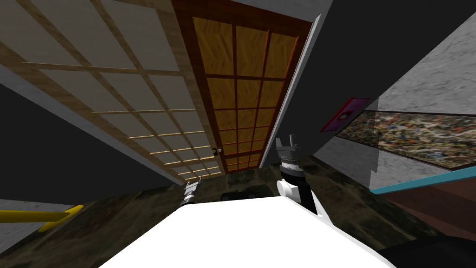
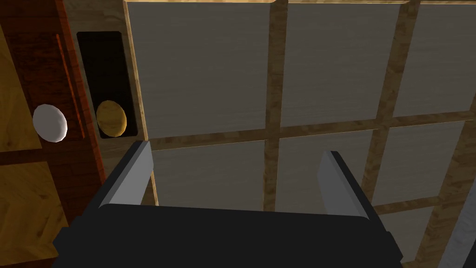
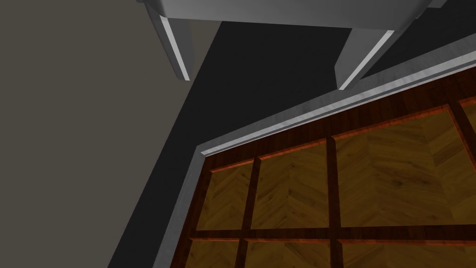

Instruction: Pull the door open

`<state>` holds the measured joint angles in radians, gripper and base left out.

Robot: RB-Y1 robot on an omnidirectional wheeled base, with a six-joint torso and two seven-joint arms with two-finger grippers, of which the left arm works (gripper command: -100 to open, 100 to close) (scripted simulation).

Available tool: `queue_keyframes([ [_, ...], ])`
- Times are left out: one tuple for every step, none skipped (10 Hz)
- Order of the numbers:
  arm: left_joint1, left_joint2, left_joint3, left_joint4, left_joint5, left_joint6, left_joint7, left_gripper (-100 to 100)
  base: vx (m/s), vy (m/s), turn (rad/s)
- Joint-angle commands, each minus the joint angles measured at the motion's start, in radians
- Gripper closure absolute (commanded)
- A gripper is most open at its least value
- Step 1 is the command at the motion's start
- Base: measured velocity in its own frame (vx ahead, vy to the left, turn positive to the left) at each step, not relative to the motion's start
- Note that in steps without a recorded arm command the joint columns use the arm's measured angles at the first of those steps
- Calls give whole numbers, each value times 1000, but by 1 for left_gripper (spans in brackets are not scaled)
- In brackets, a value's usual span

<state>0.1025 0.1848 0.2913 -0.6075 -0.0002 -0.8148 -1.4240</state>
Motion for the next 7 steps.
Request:
queue_keyframes([
  [-20,-6,-10,-15,1,0,-1,-100,157,14,-119],
  [-34,-10,-15,-19,1,-1,-2,-100,169,33,-89],
  [-34,-10,-15,-19,1,-1,-2,-100,120,22,-25],
  [-62,-18,-25,-27,1,-4,-4,-100,157,2,-106],
  [-69,-20,-28,-29,2,-5,-5,-100,157,9,-95],
  [-91,-26,-36,-37,1,-7,-5,-100,189,33,-116],
  [-98,-29,-39,-39,0,-8,-6,-100,190,35,-87],
])
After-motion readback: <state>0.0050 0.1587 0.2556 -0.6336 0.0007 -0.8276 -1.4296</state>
